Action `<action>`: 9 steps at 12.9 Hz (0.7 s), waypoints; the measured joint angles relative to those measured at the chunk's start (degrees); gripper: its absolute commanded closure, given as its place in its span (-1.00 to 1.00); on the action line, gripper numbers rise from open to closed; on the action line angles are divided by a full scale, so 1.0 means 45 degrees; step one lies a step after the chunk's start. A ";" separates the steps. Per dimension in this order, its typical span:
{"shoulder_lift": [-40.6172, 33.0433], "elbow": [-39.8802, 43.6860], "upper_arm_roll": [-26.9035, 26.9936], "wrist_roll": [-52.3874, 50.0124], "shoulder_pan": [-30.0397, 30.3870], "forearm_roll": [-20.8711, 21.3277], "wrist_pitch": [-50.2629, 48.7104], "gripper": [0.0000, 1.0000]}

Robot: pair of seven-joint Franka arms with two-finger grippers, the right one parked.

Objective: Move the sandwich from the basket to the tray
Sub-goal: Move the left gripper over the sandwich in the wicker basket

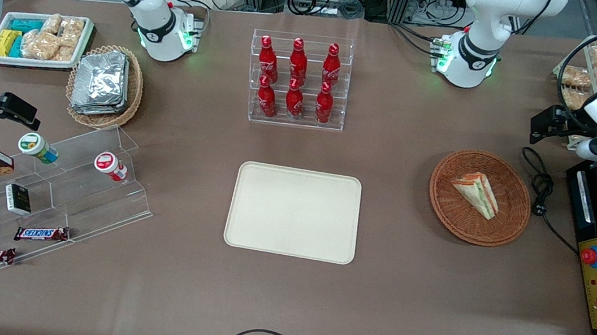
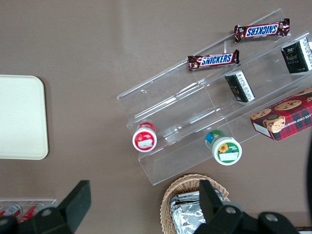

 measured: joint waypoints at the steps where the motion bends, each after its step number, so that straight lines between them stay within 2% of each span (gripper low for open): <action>1: 0.0000 0.0015 0.0000 0.0000 0.0000 0.0001 -0.0002 -1.00; 6: 0.0067 0.0013 0.0027 -0.0232 0.0013 0.0009 -0.0009 -1.00; 9: 0.0385 -0.0323 0.0064 -0.2035 0.0022 0.0017 0.0215 -1.00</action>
